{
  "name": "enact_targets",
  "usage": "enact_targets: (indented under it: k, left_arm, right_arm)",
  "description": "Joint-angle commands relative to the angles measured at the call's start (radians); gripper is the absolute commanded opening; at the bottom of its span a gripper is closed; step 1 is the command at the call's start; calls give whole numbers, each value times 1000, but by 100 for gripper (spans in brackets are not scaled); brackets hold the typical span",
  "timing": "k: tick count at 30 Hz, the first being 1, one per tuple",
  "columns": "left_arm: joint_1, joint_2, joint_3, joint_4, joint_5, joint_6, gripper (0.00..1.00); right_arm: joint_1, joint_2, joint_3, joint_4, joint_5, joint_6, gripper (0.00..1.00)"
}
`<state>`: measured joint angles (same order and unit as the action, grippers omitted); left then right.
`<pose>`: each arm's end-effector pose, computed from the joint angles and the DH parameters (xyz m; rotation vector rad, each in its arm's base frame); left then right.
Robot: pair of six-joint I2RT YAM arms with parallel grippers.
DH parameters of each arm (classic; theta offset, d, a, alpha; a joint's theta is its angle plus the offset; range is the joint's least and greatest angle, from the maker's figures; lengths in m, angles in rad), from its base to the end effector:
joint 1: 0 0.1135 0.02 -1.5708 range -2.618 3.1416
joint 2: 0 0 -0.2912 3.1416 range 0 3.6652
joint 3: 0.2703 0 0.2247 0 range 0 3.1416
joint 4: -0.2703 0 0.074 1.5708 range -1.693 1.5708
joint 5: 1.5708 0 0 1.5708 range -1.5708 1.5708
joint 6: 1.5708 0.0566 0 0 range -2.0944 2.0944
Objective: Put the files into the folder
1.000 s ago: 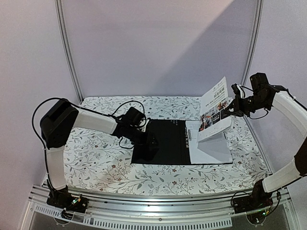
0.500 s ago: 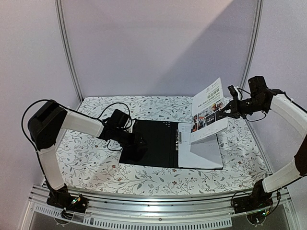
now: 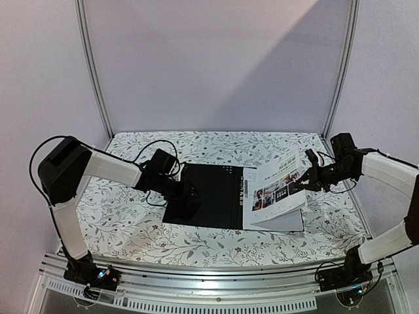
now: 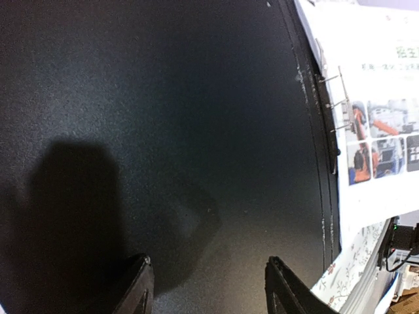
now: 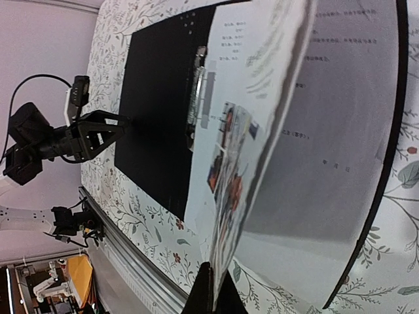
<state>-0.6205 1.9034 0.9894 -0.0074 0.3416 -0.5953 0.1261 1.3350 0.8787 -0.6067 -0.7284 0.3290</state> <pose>0.2915 -0.2316 0.1525 0.1879 2.6573 -0.8878 0.2228 0.0662 0.2535 0.0075 2.6098 1.1166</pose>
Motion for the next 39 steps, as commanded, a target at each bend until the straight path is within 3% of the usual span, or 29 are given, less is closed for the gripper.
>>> enact_targets:
  k: [1, 39]
  left_arm:
    - [13, 92, -69, -232, -57, -5, 59]
    - [13, 103, -56, -239, -52, 9, 60]
  right_arm:
    - [4, -13, -50, 49, 59, 7, 0]
    - [31, 163, -112, 163, 55, 30, 0]
